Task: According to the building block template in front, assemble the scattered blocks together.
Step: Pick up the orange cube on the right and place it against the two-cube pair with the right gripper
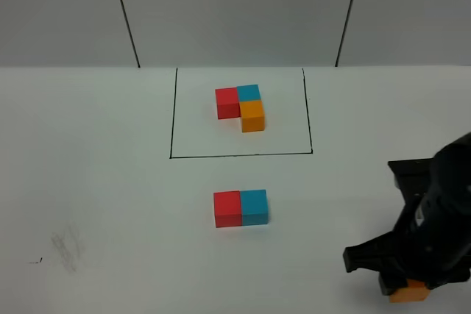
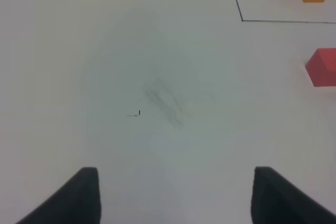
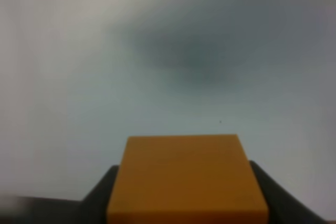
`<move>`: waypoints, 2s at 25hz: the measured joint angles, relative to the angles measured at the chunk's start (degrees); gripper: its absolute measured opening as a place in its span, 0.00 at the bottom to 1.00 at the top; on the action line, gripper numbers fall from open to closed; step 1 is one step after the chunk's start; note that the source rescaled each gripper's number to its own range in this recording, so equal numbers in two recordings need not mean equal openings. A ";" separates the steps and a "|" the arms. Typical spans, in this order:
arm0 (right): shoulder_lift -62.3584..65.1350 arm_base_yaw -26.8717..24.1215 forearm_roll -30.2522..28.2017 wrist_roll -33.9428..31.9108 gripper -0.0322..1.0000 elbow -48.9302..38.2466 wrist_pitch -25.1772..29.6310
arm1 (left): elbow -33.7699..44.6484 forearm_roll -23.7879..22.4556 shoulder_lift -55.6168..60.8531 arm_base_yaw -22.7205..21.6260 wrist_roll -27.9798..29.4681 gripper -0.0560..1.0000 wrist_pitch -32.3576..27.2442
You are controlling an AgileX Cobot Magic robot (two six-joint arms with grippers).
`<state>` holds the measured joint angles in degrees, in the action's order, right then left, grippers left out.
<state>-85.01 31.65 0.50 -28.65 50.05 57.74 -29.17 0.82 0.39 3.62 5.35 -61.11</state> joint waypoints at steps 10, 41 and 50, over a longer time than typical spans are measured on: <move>-10.50 8.48 1.25 4.17 0.05 14.65 -4.13 | 0.00 0.00 0.00 0.00 0.00 0.97 0.00; -14.27 9.66 3.70 -3.54 0.05 16.02 -9.05 | 0.00 0.00 0.00 0.00 0.00 0.97 0.00; -14.27 10.22 3.18 -8.96 0.05 16.02 -8.16 | 0.00 0.00 0.00 0.00 0.00 0.97 0.00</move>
<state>-99.28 41.87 3.68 -37.60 66.07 49.59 -29.17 0.82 0.39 3.62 5.35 -61.11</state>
